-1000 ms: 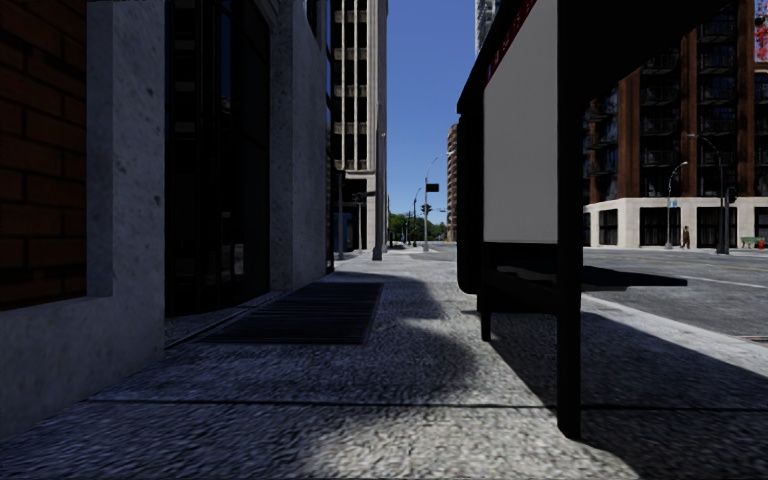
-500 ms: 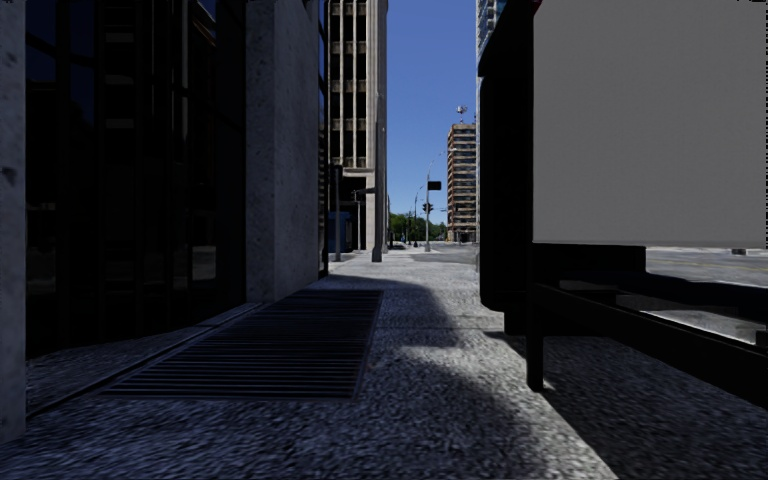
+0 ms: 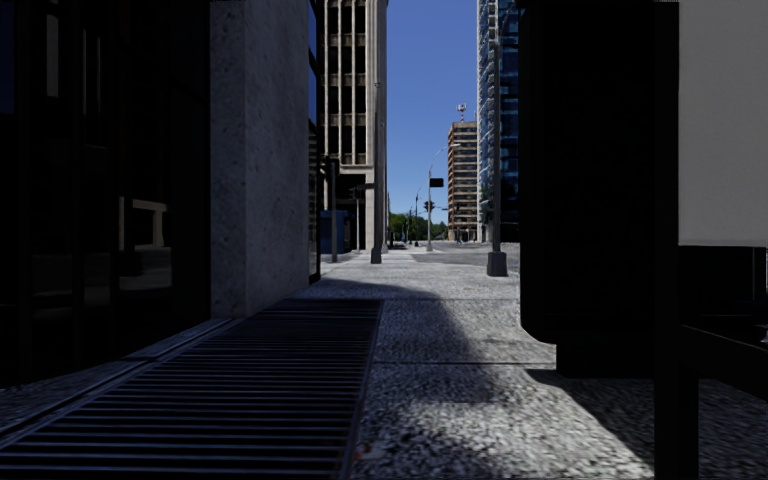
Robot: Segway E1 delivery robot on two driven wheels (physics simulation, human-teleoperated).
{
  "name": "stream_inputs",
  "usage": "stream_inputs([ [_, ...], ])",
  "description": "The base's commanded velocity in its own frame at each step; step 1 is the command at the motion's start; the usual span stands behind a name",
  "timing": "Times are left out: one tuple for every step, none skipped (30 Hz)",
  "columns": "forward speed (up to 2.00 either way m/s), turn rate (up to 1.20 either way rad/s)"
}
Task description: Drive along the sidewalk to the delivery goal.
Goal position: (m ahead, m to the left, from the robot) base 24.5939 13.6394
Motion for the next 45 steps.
stream_inputs([
  [1.97, 0.00],
  [1.97, 0.00],
  [1.97, 0.00],
  [1.97, 0.00],
  [1.97, 0.00],
  [1.97, 0.00],
  [1.97, 0.00],
  [1.97, 0.00],
  [1.97, 0.00],
  [1.97, 0.00],
  [1.97, 0.00],
  [1.97, 0.00],
  [1.97, 0.00],
  [1.97, 0.00],
  [1.97, 0.00],
  [1.97, -0.01],
  [1.97, -0.01],
  [1.97, -0.06],
  [1.97, -0.10],
  [1.97, -0.16],
  [1.97, -0.16],
  [1.97, -0.17],
  [1.97, -0.17],
  [1.97, -0.17],
  [1.97, -0.17],
  [1.97, -0.18],
  [1.97, -0.18],
  [1.97, -0.18],
  [1.97, -0.18],
  [1.97, -0.18],
  [1.97, -0.18],
  [1.97, -0.18],
  [1.97, -0.18],
  [1.97, -0.18],
  [1.97, -0.18],
  [1.97, -0.13],
  [1.97, -0.11],
  [1.97, -0.11],
  [1.97, -0.10],
  [1.97, -0.10],
  [1.97, -0.10],
  [1.97, -0.10],
  [1.97, -0.10],
  [1.97, -0.10],
  [1.97, -0.10],
])
